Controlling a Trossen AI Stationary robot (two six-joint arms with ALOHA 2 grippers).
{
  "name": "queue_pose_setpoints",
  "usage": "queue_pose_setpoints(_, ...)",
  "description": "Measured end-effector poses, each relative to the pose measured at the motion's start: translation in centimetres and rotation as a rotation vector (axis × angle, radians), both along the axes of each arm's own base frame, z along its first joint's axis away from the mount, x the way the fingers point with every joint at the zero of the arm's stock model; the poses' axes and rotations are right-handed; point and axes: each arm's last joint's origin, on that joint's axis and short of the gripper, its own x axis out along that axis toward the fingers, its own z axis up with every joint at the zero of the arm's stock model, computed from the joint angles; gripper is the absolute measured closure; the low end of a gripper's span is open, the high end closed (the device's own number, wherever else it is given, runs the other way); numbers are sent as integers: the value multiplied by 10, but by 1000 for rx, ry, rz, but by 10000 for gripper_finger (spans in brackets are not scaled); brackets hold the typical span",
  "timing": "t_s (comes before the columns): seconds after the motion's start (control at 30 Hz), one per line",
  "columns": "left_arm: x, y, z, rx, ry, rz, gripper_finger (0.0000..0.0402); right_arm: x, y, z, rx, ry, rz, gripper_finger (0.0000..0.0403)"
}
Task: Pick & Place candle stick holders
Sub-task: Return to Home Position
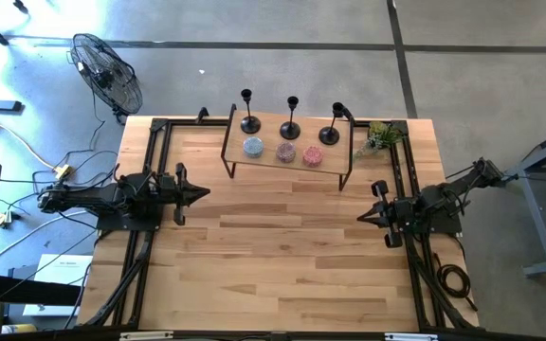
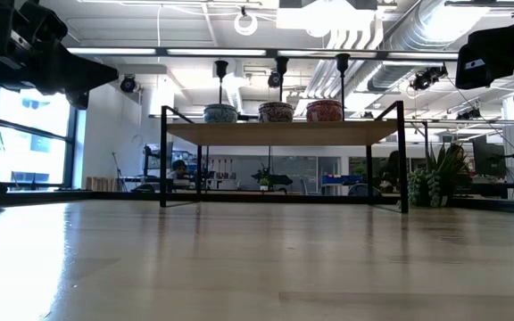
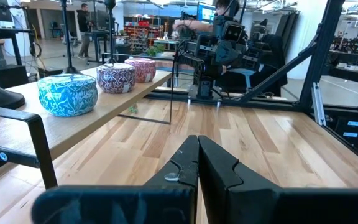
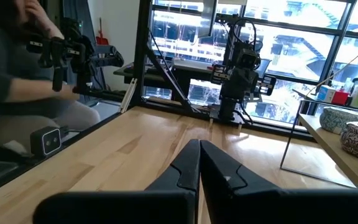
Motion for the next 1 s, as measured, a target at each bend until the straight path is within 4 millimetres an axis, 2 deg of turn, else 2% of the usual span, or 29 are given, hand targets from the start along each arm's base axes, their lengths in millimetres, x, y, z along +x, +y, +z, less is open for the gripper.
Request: queue_pose_setpoints(1.0, 0, 0, 0, 0, 0, 0, 401, 0, 0, 0, 0, 0, 0, 398)
